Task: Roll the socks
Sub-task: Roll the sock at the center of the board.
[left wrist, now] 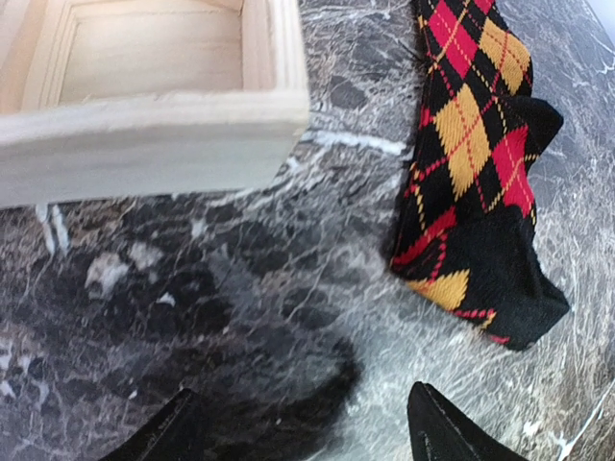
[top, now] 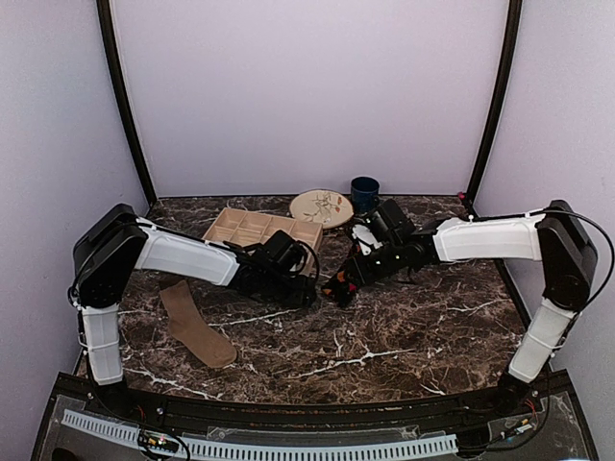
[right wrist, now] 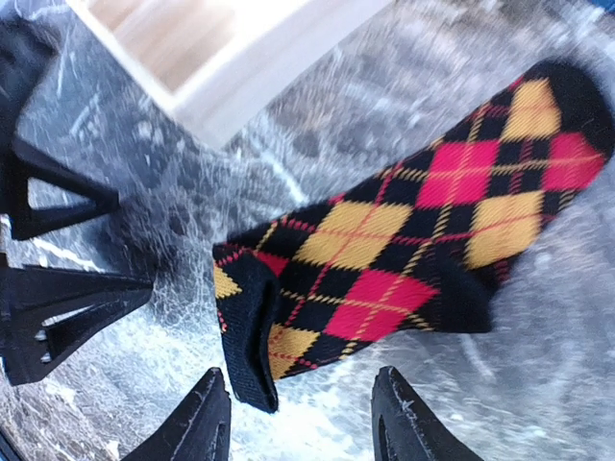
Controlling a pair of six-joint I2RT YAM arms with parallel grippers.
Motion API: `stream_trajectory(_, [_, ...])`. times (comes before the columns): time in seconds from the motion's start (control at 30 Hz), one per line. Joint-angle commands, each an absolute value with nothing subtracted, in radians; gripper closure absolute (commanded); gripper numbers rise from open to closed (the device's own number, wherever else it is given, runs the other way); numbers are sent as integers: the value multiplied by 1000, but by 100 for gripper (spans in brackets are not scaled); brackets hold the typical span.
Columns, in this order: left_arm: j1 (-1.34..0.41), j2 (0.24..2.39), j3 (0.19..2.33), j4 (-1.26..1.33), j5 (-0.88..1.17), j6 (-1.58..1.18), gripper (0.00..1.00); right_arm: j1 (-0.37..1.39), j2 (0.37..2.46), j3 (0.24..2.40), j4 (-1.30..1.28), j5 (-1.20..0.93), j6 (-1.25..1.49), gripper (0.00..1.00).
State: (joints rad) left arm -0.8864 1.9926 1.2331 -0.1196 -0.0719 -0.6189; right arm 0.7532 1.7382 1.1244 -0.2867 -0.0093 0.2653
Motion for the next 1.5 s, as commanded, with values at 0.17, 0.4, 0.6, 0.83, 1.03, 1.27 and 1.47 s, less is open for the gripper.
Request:
stream_trajectory(0.17, [-890,1946,1101,-256,-76,-662,25,888,1626,1051,-251,200,171,51])
stream_trajectory(0.4, [-883,1900,1069,-229,-77,-672,25,989,1689,1039,-224,317,189,49])
stream_trajectory(0.6, [-875,1861,1024,-206,-75,-676,24,1017,1758,1074,-230,364,186,45])
stream_trajectory(0.83, [-871,1843,1003,-192,-74,-675,24,1023,1806,1091,-231,384,160,45])
stream_trajectory(1.03, [-868,1841,987,-176,-68,-678,24,1023,1841,1108,-234,393,131,45])
stream_trajectory(1.27, [-861,1839,985,-171,-68,-676,24,1022,1862,1095,-214,392,110,45])
stream_trajectory(1.47, [-856,1842,979,-157,-59,-670,24,1015,1880,1093,-194,385,80,45])
